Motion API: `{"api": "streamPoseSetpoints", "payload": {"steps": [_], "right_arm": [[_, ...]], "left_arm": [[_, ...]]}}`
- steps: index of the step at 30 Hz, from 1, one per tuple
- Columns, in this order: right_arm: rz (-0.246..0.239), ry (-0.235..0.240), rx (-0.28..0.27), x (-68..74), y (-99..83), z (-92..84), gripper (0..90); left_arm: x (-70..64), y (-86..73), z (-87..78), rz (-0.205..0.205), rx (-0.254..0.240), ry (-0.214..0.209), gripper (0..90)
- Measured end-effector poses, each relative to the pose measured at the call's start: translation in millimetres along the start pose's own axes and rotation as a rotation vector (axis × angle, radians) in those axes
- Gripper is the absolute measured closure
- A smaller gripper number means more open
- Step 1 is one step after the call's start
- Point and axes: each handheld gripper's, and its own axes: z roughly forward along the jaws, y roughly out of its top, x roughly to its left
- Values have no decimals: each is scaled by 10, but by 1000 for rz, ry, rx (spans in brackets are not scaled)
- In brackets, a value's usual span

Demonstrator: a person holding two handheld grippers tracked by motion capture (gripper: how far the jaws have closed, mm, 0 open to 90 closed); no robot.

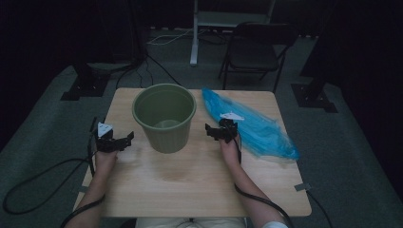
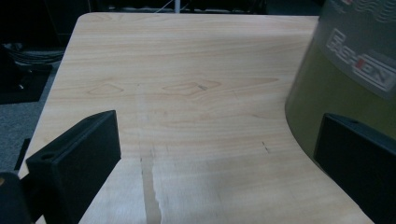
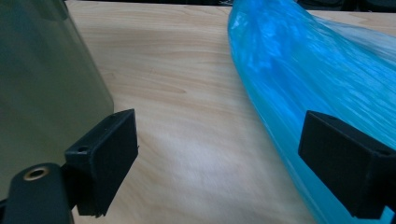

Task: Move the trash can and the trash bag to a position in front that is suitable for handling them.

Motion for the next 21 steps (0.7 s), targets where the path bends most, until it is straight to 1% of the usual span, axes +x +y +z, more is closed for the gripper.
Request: {"api": "streamPoseSetpoints", "payload": {"steps": [2,4,5,6,7,8,9,11,12,15,17,18,19,20,21], "right_arm": [[6,9,9,69,55,110,114],[2,11,10,121,108,170,114],[2,11,10,121,108,170,114],[-8,10,10,169,162,228,114],[-8,10,10,169,162,228,114],[-19,10,17,205,211,288,114],[-17,13,18,219,233,313,114],[-15,20,19,231,254,339,114],[-13,30,25,256,284,378,114],[-21,37,33,283,315,422,114],[-21,42,27,288,323,428,114],[-16,48,25,299,343,436,114],[-14,54,20,302,350,435,114],[-10,63,14,309,356,433,114],[-8,71,16,319,362,428,114]], "left_arm": [[-8,15,46,0,2,4,11],[-23,30,102,7,11,6,12],[-23,30,102,7,11,6,12],[-26,35,127,11,22,11,12],[-32,41,151,22,33,22,12],[-35,58,205,31,54,20,12],[-39,69,224,37,58,21,11],[-38,84,242,39,60,22,11],[-39,116,266,26,52,19,12],[-54,158,295,32,49,16,11],[-54,158,295,32,49,16,11],[-63,184,299,34,43,16,11],[-64,194,295,29,40,7,12],[-79,214,296,36,42,14,11],[-88,225,297,37,47,9,11]]}}
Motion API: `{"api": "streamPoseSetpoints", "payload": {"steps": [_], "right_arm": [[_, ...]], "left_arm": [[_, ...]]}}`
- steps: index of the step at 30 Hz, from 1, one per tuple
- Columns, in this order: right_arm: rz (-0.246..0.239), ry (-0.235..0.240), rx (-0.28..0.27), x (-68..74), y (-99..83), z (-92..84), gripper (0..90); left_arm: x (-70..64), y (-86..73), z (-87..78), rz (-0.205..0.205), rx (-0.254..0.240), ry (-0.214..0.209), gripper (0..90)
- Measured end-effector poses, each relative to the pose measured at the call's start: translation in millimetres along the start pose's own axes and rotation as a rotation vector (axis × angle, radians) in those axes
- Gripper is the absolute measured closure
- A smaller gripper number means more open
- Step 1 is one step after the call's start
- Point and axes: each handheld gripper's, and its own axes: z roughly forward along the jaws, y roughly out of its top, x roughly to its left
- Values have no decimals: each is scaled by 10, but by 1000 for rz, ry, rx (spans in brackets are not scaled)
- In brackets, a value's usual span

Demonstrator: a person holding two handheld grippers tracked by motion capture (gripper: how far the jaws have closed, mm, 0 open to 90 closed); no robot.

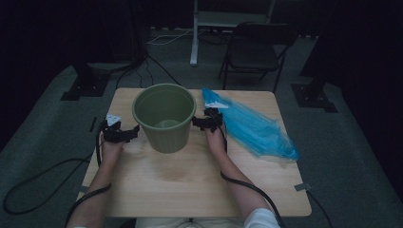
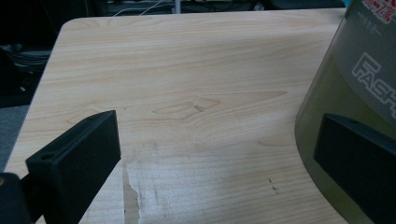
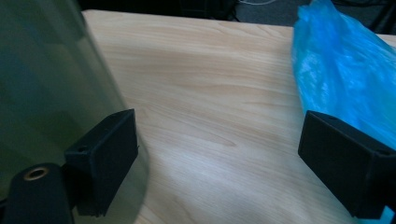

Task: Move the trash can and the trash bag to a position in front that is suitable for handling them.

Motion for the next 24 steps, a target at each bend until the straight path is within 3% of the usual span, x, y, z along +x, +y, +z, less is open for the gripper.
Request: {"api": "streamPoseSetpoints", "payload": {"steps": [3,4,6,13,20,24], "right_arm": [[0,10,0,23,0,-7,132],[-3,11,6,30,3,-15,132],[2,16,9,35,4,-27,143],[-24,15,12,41,-10,-77,148],[-49,3,26,52,-24,-156,159],[-40,25,32,28,-82,-241,159]], "left_arm": [[-41,24,5,14,6,-12,11],[-105,51,7,36,11,-29,11],[-148,67,4,49,14,-5,16],[-177,24,-29,26,9,-16,16],[-252,10,-88,50,17,-12,16],[-311,-14,-136,61,20,-20,17]]}}
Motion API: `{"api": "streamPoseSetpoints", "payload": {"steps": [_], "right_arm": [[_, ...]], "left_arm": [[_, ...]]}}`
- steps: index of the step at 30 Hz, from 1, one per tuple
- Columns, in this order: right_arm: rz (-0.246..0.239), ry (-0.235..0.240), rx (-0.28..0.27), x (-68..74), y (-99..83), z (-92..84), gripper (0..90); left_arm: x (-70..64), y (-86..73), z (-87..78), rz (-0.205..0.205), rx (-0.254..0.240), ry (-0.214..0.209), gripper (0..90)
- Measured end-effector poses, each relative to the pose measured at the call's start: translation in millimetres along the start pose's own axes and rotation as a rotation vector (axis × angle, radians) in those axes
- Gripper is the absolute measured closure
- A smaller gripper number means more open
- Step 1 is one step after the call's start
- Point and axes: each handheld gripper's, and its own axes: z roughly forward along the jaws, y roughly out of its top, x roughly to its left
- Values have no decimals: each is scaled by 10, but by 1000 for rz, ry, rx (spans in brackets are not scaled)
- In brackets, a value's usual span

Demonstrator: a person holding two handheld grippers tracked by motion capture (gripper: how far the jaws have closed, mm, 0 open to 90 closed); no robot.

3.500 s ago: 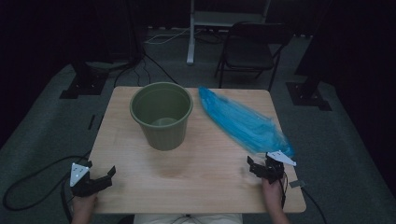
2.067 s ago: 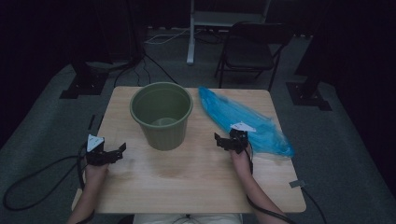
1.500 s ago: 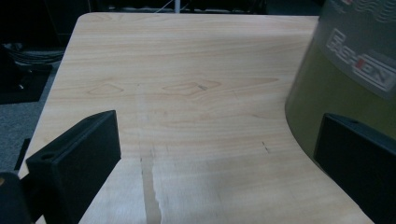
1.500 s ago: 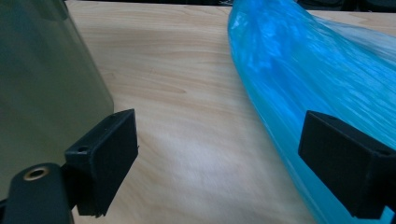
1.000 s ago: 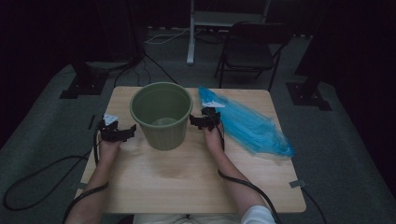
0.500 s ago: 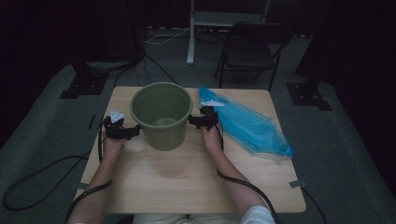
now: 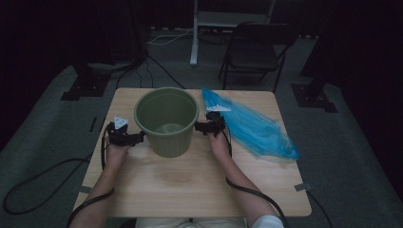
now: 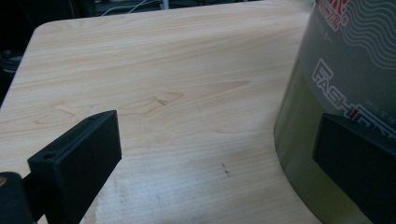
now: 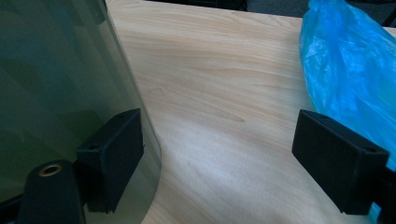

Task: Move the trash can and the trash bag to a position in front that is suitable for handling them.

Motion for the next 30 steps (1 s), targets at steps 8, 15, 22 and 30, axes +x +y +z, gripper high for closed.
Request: {"api": "streamPoseSetpoints", "payload": {"steps": [8,15,22,30], "right_arm": [[-21,8,2,10,-90,-144,160],[-39,24,-2,65,-231,-337,160],[-24,41,-5,68,-340,-466,160],[-49,56,-9,87,-485,-680,159]], "left_arm": [[-90,-41,-89,17,4,-8,17],[-188,-80,-220,68,20,-7,17],[-287,-152,-323,84,11,-26,17],[-409,-249,-465,112,-1,-55,17]]}}
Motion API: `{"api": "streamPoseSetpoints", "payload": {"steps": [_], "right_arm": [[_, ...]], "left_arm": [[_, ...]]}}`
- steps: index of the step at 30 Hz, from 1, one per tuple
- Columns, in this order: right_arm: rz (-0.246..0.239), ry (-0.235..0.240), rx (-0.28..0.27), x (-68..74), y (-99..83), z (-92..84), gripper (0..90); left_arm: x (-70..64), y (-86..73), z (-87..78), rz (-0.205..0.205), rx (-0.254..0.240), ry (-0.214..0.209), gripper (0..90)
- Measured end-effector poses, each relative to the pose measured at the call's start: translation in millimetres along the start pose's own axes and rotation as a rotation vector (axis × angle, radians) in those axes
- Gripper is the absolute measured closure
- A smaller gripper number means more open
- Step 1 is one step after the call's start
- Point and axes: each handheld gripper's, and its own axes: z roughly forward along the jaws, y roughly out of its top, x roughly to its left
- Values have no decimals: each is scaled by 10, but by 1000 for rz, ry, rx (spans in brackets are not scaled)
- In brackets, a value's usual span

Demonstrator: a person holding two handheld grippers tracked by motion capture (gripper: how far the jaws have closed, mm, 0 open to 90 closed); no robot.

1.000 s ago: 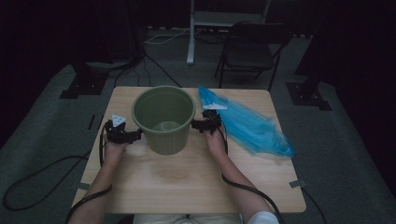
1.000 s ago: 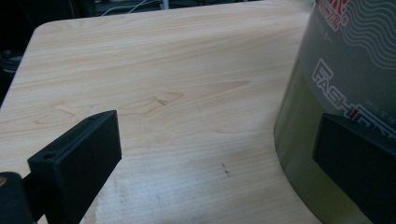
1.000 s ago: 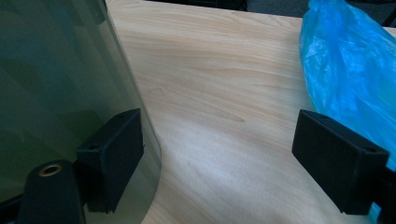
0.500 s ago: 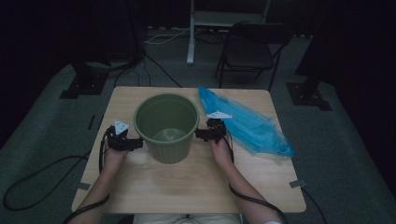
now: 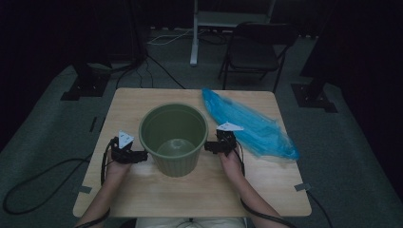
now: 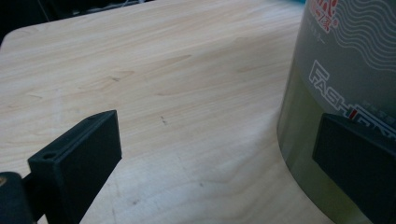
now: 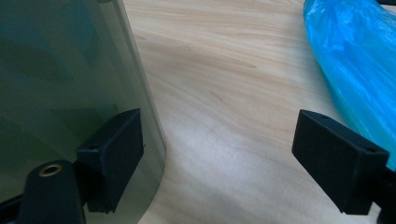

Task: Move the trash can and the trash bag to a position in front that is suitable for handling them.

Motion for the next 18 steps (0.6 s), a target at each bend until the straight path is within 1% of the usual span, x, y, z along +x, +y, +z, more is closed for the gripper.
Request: {"api": "streamPoseSetpoints", "payload": {"steps": [1,2,5,6,8,9,10,12,14,18], "right_arm": [[0,0,0,0,0,0,159],[4,9,1,5,-34,-43,159],[-1,15,1,8,-71,-99,159],[0,21,5,6,-83,-120,160],[-1,24,6,8,-98,-143,160],[-1,24,6,8,-98,-143,159],[-5,32,5,15,-154,-223,159],[3,41,1,15,-195,-265,159],[3,41,1,15,-195,-265,159],[33,67,-3,5,-280,-349,159]], "left_arm": [[-15,-6,-10,-1,-2,-2,17],[-46,-15,-32,2,-3,-4,17],[-72,-26,-57,9,0,-10,17],[-106,-37,-82,10,2,-15,16],[-106,-37,-82,10,2,-15,17],[-146,-53,-114,11,5,-25,17],[-164,-61,-130,13,4,-29,17],[-200,-78,-161,19,3,-35,17],[-217,-85,-178,23,5,-39,17],[-289,-116,-244,30,10,-60,16]]}}
